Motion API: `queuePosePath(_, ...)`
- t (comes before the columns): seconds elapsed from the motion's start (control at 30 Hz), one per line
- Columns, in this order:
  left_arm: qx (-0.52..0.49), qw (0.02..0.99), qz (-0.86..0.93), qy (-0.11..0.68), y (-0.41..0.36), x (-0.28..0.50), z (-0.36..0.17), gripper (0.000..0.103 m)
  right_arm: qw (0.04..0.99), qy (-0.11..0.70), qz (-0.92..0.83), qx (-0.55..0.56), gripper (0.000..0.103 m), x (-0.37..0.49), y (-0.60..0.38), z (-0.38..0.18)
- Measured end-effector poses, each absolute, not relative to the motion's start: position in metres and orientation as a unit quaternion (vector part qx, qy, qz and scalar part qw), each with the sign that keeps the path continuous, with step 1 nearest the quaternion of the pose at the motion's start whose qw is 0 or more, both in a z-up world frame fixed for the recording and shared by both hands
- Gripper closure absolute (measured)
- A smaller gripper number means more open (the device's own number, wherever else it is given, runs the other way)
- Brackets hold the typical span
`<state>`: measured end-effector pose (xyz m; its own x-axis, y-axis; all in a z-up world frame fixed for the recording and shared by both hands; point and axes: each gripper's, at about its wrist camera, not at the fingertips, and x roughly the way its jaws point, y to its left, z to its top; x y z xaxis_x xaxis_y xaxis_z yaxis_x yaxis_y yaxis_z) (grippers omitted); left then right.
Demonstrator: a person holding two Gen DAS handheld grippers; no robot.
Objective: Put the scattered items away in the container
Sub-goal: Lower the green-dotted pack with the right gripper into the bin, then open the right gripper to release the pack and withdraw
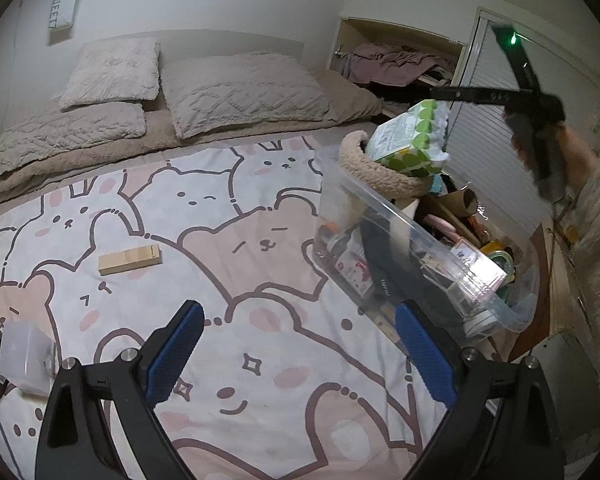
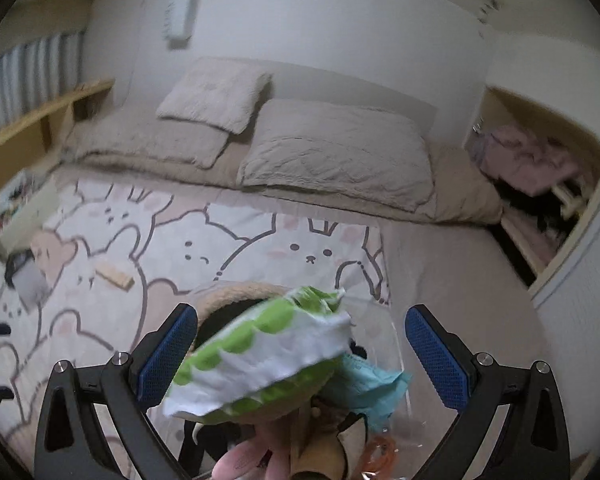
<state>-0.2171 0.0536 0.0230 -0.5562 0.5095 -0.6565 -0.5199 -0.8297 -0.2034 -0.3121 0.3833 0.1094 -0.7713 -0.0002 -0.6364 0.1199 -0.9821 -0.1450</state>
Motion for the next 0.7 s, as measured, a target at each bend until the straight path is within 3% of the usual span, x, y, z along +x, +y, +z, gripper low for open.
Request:
queuePosePath(0.03, -0.370, 0.292, 0.882, 0.007, 0.054, -0.216, 0.023, 0.006, 0.028, 0.077, -0.939, 0.335, 0.000, -0.311, 0.388, 0.105)
queuePosePath(0.07, -0.370, 0.292, 0.882, 0.006, 0.054, -0.214, 0.024, 0.006, 0.029, 0.065, -0.940, 0.333, 0.007, -0.311, 0.391, 0.102)
queuePosePath(0.1, -0.370, 0.292, 0.882, 0.006, 0.054, -0.213, 0.023, 0.006, 0.039, 0.055, -0.941, 0.332, 0.021, -0.310, 0.393, 0.098)
queuePosePath(0.13, -0.370, 0.291, 0.882, 0.007, 0.054, -0.212, 0.023, 0.006, 0.048, 0.053, -0.940, 0.333, 0.025, -0.310, 0.392, 0.096)
queuePosePath(0.23, -0.372, 0.289, 0.882, 0.005, 0.054, -0.211, 0.022, 0.006, 0.059, 0.069, -0.938, 0.333, 0.026, -0.311, 0.385, 0.090)
queuePosePath(0.3, -0.372, 0.289, 0.882, 0.000, 0.054, -0.212, 0.022, 0.006, 0.075, 0.082, -0.933, 0.342, 0.034, -0.315, 0.377, 0.085)
queuePosePath(0.7, -0.381, 0.300, 0.874, -0.009, 0.064, -0.214, 0.014, 0.006, 0.086, 0.159, -0.913, 0.367, 0.034, -0.318, 0.334, 0.047)
